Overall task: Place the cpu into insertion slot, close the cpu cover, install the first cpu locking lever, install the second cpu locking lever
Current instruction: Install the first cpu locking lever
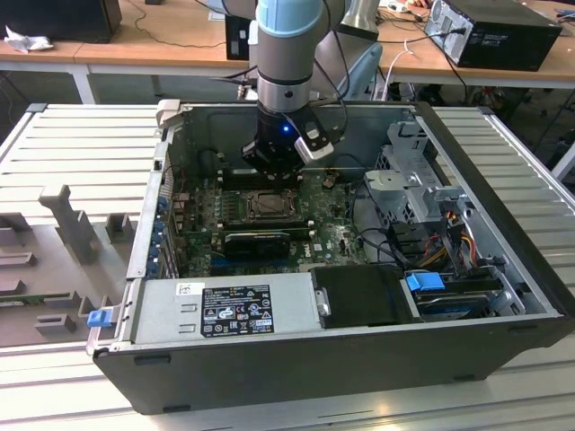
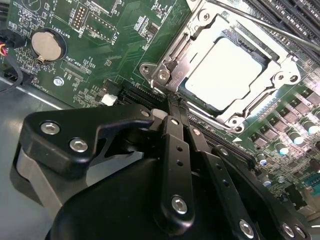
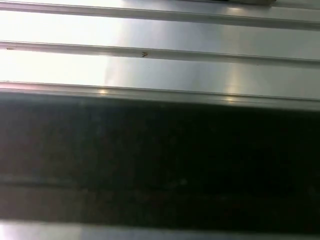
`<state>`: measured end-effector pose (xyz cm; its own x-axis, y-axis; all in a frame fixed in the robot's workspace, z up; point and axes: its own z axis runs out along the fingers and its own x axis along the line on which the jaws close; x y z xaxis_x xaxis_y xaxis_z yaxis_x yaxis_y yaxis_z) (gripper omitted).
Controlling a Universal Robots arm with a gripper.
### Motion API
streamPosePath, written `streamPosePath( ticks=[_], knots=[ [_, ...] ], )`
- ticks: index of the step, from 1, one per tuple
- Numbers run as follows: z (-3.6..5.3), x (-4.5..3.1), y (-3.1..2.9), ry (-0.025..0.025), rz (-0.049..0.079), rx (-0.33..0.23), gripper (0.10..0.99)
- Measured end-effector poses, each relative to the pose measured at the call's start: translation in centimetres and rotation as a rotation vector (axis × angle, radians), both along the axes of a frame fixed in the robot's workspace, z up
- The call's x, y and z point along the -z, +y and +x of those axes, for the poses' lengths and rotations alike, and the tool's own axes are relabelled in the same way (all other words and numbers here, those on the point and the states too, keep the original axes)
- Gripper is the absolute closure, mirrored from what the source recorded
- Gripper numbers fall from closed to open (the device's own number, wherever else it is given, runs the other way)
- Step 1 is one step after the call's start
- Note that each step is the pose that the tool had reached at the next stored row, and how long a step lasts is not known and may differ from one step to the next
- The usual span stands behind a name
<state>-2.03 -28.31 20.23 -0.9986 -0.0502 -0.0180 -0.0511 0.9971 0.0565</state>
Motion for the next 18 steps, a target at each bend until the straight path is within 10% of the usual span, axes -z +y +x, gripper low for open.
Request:
streamPosePath(
  ticks=[3, 7, 18],
  knots=[
    [0.03, 0.0, -0.01, 0.0001, 0.001, 0.0, 0.98],
    [0.03, -1.88, -0.01, 0.0002, 0.0, 0.0, 0.98],
    [0.03, -1.9, -0.52, 0.0001, 0.0, 0.0, 0.98]
  ],
)
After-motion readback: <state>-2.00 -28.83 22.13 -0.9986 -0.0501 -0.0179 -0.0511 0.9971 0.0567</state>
